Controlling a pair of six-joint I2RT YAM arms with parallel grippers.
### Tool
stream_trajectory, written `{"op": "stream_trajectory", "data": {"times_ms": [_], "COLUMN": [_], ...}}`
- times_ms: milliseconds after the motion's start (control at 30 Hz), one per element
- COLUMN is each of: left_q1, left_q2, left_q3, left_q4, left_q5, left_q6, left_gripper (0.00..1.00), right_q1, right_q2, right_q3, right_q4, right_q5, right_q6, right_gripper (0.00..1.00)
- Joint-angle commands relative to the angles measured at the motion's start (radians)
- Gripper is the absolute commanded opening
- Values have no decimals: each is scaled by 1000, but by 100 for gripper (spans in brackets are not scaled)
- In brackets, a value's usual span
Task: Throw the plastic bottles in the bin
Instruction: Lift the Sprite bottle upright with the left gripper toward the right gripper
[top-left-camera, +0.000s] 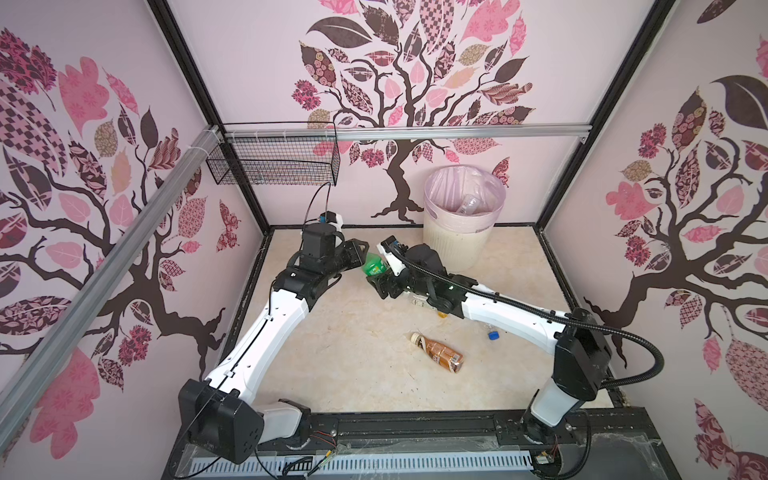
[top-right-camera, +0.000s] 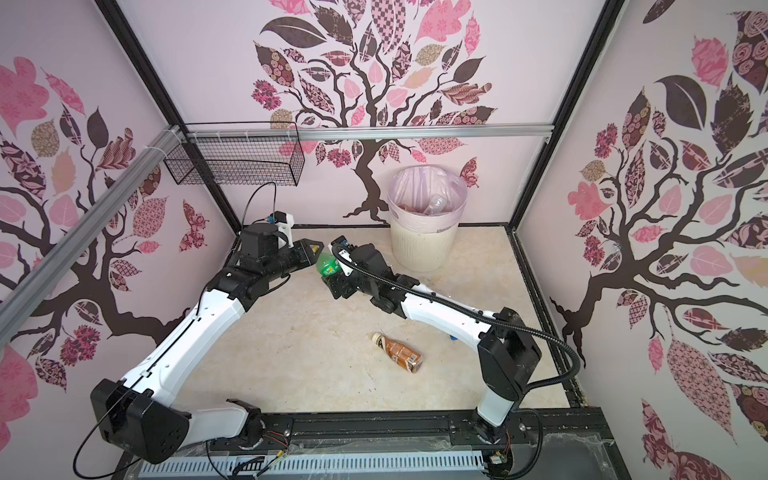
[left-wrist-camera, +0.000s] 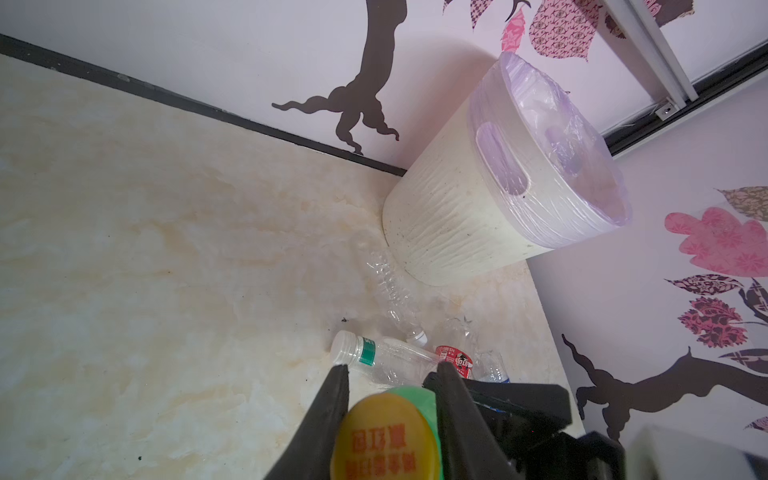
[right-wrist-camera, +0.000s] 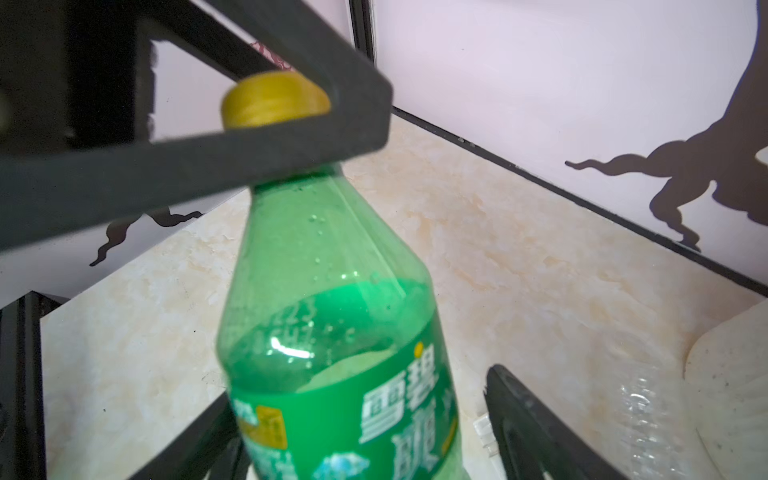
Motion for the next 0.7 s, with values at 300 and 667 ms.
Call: {"op": "stream_trajectory", "data": {"times_ms": [300, 667], "left_q1": [-1, 10], "left_q2": [-19, -14], "left_q3": [-35, -10], "left_q4": [25, -22], "left_q5": [6, -42], "left_q6": [-19, -43], "left_gripper": [29, 52], "right_q1": [-2, -4], "right_q2": [17, 2], "right_q3": [20, -13], "right_q4": [47, 57], "right_q5": [-22, -15], "right_q6": [20, 27], "right_gripper": [59, 53]}}
